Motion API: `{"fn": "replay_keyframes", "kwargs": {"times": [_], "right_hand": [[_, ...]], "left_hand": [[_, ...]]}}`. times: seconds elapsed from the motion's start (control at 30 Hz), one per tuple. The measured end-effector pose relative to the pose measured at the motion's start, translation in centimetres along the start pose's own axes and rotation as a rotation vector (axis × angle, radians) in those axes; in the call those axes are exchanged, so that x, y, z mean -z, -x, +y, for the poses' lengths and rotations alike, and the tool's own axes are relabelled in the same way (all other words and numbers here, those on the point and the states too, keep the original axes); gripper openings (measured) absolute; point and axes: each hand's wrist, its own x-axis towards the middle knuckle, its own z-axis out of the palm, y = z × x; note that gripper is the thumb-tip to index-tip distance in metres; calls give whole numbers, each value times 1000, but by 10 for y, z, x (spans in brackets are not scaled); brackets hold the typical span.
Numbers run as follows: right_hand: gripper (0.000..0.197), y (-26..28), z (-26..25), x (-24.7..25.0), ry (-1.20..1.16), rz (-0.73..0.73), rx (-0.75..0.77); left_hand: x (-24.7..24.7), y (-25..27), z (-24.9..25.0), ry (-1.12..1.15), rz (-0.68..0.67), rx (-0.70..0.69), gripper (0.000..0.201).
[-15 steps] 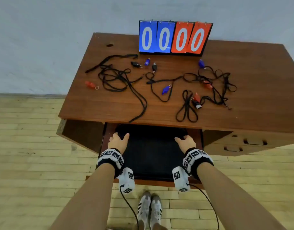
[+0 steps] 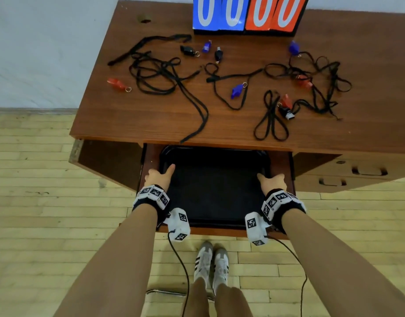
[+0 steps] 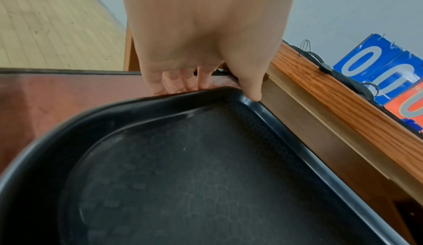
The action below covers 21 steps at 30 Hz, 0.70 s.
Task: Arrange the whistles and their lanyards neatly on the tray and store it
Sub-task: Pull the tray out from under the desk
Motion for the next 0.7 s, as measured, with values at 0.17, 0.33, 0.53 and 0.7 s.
{"fn": "replay_keyframes", "kwargs": {"times": [0.17, 0.33, 0.53, 0.7], "right_hand": [[43, 10, 11, 11, 23, -28, 29], [30, 23, 19, 32, 87, -11, 46], [27, 47, 26, 62, 76, -52, 63], [27, 75, 26, 101, 30, -68, 153]], "left_hand": [[10, 4, -11, 146, -21, -40, 59], [24, 24, -17, 168, 5, -38, 18], [46, 55, -13, 155, -7, 4, 13], [77, 86, 5, 106, 0, -32, 10]]}}
